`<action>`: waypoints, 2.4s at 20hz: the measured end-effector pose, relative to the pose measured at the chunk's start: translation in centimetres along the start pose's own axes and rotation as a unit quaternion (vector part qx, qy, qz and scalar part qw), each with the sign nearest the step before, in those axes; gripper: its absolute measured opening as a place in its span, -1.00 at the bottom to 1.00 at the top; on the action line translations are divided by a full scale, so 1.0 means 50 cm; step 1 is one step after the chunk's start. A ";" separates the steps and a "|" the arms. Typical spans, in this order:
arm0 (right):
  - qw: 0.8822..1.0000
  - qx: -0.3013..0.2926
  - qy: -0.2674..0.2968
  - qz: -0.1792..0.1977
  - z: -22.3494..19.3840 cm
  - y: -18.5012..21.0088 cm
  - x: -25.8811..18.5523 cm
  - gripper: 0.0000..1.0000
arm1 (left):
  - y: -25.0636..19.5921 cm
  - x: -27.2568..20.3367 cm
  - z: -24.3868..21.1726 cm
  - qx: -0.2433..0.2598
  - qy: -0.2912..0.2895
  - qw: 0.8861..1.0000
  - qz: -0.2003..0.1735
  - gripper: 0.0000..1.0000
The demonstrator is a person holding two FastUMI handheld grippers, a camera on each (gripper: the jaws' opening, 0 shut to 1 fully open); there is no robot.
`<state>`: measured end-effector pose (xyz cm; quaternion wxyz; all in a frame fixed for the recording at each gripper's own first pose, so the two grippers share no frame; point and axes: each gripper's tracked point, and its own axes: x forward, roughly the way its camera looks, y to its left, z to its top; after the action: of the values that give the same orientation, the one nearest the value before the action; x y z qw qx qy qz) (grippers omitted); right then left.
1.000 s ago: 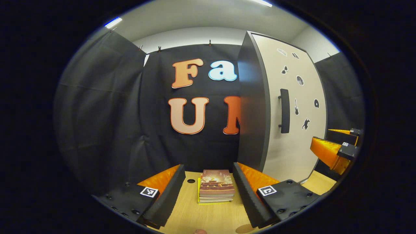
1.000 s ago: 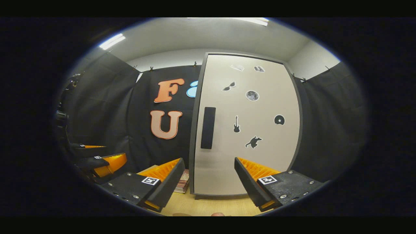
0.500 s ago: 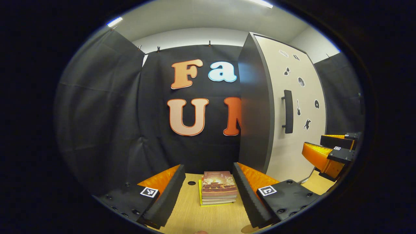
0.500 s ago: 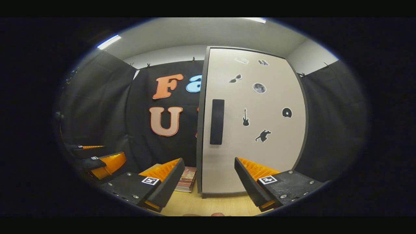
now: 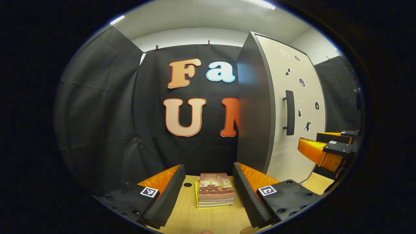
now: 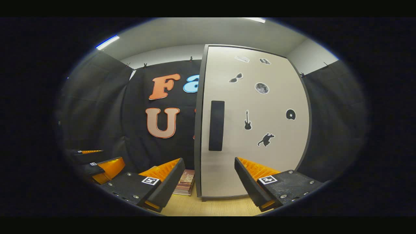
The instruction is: Open the cabinet door with the right hand, grasp the bottle in the cabinet with the left hand and place it on the coaster, then close the cabinet door with the right hand.
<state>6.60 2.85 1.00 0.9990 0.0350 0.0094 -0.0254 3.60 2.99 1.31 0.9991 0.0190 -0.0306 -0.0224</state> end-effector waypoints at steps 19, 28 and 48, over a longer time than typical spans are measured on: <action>0.999 -0.003 -0.020 -0.025 0.076 -0.027 0.208 0.17 | 0.047 0.041 -0.019 0.006 0.011 1.000 0.006 0.92; 0.998 0.019 -0.021 -0.054 0.077 -0.032 0.204 -0.67 | 0.054 0.090 -0.058 0.009 0.035 0.998 -0.046 0.92; 0.998 0.034 -0.045 0.021 0.111 -0.081 0.015 -0.77 | -0.123 -0.119 -0.024 -0.038 0.038 0.999 -0.003 0.92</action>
<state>7.25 -1.63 6.26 0.9970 0.0675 -0.0369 -0.0061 -2.53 -2.85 -0.50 0.9995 -0.0183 0.0081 -0.0261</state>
